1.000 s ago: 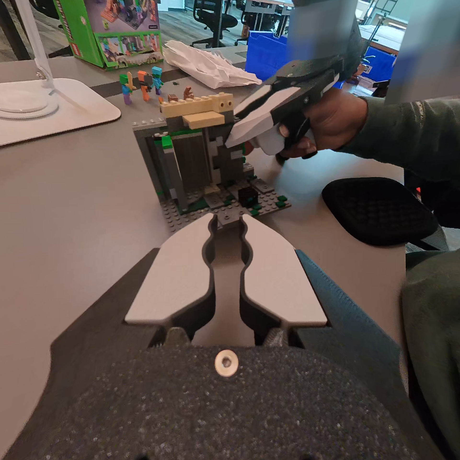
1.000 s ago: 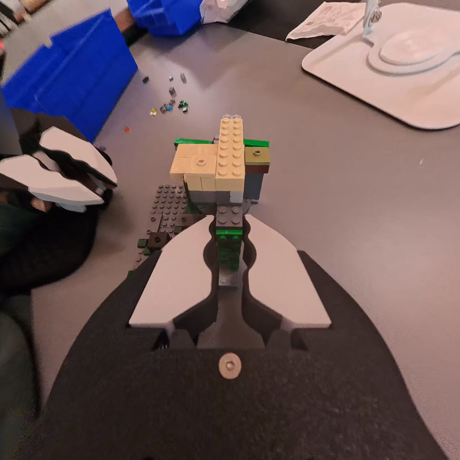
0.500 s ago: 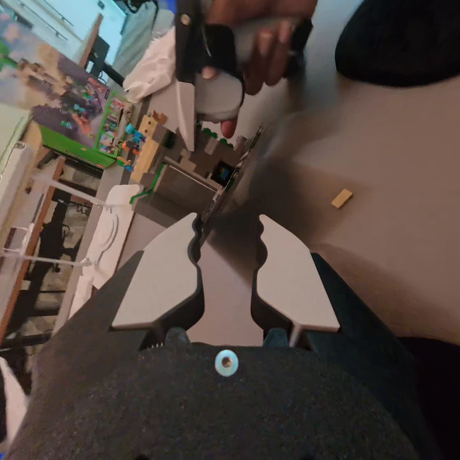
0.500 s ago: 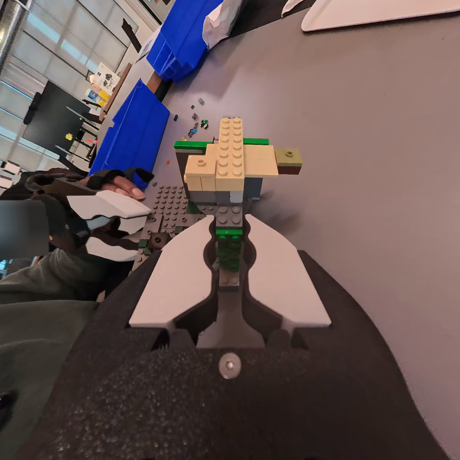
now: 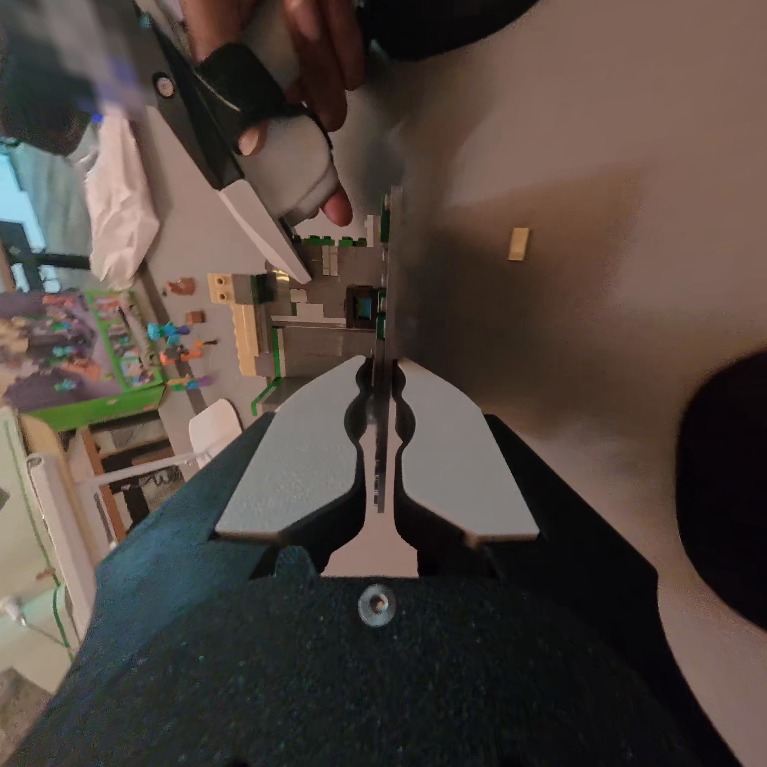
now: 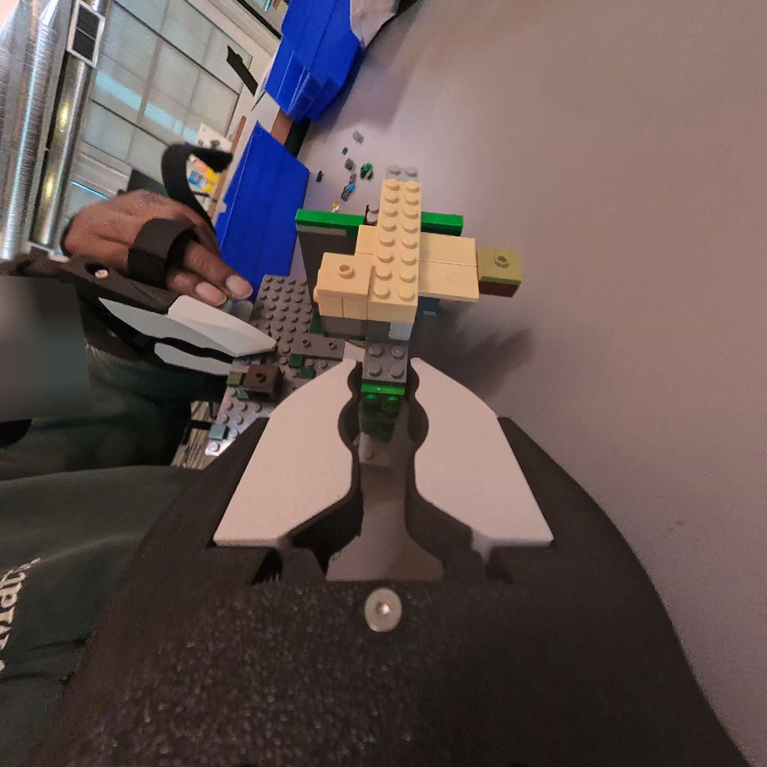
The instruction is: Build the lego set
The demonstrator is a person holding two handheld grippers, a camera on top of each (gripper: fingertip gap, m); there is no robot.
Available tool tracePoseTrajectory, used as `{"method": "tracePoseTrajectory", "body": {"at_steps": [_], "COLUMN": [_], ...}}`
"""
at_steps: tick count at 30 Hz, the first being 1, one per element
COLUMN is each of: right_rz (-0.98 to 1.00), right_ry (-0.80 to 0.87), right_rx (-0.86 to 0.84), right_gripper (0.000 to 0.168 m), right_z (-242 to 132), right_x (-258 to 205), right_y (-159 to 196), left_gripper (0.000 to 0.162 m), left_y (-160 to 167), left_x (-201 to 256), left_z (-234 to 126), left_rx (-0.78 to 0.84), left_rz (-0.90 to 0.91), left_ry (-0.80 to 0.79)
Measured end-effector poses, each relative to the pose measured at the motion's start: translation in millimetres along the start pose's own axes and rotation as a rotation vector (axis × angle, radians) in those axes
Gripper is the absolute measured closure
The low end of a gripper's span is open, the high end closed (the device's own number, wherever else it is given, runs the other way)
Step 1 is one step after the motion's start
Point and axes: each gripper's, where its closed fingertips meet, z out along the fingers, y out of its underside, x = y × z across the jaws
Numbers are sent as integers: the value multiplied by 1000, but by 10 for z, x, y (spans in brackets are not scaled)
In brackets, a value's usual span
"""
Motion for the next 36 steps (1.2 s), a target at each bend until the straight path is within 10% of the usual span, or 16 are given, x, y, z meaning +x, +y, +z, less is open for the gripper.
{"method": "tracePoseTrajectory", "body": {"at_steps": [14,28,36], "right_rz": [-191,-1606,-1703], "right_ry": [22,417,348], "right_rx": [-294,-222,-221], "right_gripper": [149,130,130], "right_z": [-328,-321,-162], "right_x": [6,288,280], "right_y": [431,101,139], "left_gripper": [153,152,153], "left_y": [-87,-1,0], "left_x": [35,-107,-171], "left_z": [-130,-52,25], "left_rx": [-16,-127,-160], "left_rz": [165,288,306], "left_ry": [300,508,578]}}
